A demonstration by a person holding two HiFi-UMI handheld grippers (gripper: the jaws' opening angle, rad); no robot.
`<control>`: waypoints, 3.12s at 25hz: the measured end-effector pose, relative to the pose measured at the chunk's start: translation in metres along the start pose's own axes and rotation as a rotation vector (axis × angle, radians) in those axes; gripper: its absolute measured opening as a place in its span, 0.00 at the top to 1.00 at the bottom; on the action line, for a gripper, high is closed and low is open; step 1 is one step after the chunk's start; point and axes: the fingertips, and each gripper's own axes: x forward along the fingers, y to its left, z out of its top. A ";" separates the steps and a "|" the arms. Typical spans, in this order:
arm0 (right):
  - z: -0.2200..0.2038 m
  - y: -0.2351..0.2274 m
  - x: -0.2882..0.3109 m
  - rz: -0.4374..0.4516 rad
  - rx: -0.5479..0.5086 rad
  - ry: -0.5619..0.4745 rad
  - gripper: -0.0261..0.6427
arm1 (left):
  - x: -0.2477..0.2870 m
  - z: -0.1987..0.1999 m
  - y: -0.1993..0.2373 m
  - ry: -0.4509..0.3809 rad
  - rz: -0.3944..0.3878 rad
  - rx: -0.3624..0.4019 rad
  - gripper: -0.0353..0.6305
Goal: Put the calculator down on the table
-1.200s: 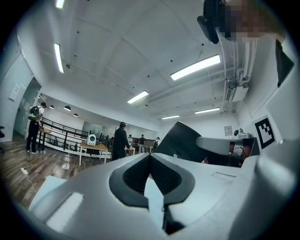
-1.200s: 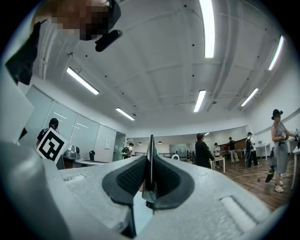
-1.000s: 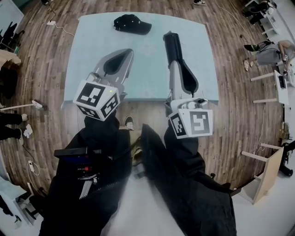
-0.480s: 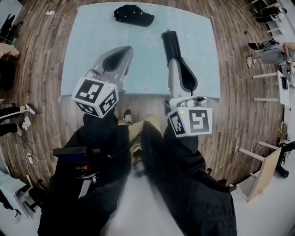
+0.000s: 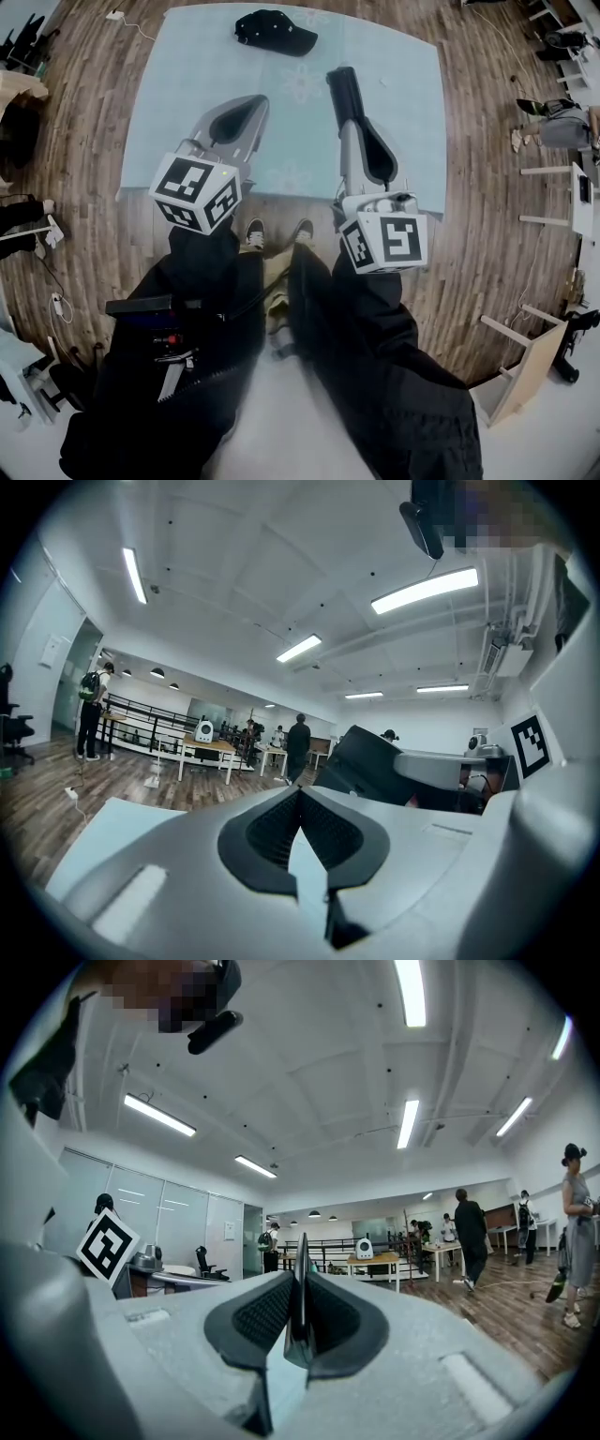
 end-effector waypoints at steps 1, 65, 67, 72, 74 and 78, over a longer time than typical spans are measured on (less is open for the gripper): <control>-0.003 -0.003 0.002 0.000 0.003 0.005 0.89 | 0.003 -0.002 0.001 0.007 0.005 -0.001 0.94; -0.407 -0.003 0.003 0.217 -0.182 0.796 0.86 | 0.003 -0.305 0.049 0.644 0.193 -0.226 0.94; -0.413 0.000 0.002 0.235 -0.180 0.808 0.84 | -0.001 -0.309 0.050 0.651 0.198 -0.231 0.94; -0.425 0.007 0.001 0.256 -0.183 0.832 0.82 | -0.011 -0.315 0.051 0.664 0.205 -0.240 0.94; -0.429 0.008 0.000 0.264 -0.187 0.834 0.81 | -0.014 -0.316 0.052 0.668 0.208 -0.244 0.94; -0.437 0.011 -0.007 0.282 -0.192 0.844 0.80 | -0.020 -0.319 0.051 0.674 0.209 -0.249 0.94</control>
